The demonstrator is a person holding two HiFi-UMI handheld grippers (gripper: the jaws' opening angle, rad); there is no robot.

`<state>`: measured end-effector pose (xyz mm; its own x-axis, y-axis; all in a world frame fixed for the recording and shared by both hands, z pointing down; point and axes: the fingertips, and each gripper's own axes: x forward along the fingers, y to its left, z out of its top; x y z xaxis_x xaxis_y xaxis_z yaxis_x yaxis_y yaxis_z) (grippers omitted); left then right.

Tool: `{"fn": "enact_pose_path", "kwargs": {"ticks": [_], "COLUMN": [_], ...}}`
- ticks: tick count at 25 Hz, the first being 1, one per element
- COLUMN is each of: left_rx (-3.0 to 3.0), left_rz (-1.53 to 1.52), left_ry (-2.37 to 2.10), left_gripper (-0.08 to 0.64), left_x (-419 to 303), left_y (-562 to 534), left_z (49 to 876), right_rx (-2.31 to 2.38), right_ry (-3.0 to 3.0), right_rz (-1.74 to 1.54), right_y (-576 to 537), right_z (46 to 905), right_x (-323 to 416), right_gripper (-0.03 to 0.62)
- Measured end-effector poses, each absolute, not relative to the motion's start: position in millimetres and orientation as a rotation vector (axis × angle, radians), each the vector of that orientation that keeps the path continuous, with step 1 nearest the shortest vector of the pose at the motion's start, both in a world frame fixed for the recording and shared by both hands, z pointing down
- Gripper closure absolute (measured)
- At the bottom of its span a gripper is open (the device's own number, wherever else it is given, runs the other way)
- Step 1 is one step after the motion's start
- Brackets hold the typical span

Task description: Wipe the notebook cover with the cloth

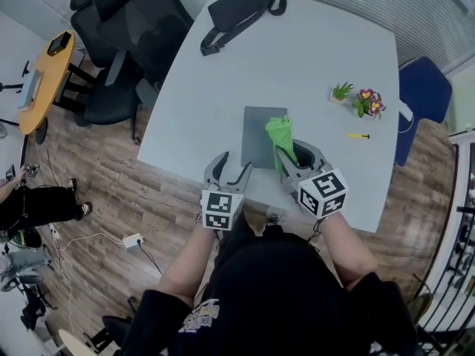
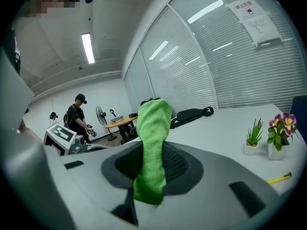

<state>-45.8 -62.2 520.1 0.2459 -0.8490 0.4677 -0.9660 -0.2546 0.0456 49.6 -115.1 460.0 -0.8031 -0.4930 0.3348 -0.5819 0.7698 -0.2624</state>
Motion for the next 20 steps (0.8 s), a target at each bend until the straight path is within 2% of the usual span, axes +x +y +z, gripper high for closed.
{"fn": "enact_pose_path", "kwargs": {"ticks": [20], "left_rx": [2.286], "left_rz": [0.759], "left_ry": [-1.166], "left_gripper": [0.299], "left_x": [-53], "left_y": [-114], "left_z": [646], "right_rx": [0.998], "right_ry": [-2.455], "right_rz": [0.569], "right_y": [-166], "right_z": [523], "right_x": [6], "right_gripper": [0.482]}}
